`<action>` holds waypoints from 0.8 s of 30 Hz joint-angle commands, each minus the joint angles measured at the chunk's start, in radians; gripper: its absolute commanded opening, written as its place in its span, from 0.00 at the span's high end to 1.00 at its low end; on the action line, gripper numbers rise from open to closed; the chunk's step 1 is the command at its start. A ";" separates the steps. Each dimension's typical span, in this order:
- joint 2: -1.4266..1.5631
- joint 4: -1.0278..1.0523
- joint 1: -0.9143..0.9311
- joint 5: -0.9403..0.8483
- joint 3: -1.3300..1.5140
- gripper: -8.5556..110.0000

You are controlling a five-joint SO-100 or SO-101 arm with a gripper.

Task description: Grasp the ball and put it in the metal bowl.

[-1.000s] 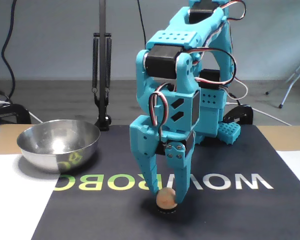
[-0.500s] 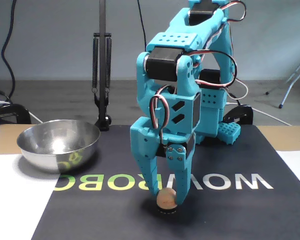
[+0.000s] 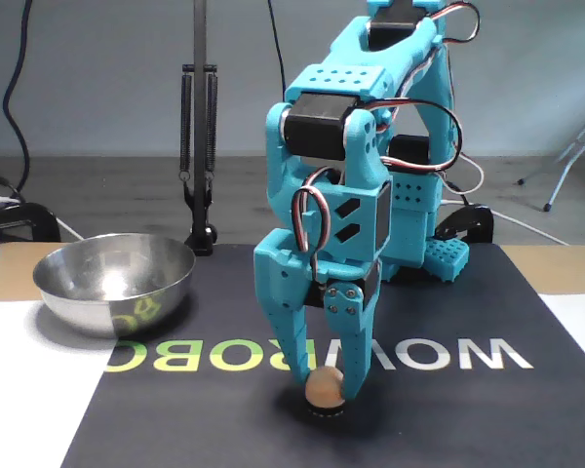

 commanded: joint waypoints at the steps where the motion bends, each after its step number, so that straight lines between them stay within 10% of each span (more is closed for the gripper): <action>1: 0.008 -0.005 -0.017 -0.002 -0.017 0.78; 24: 0.156 0.012 0.026 0.006 -0.005 0.78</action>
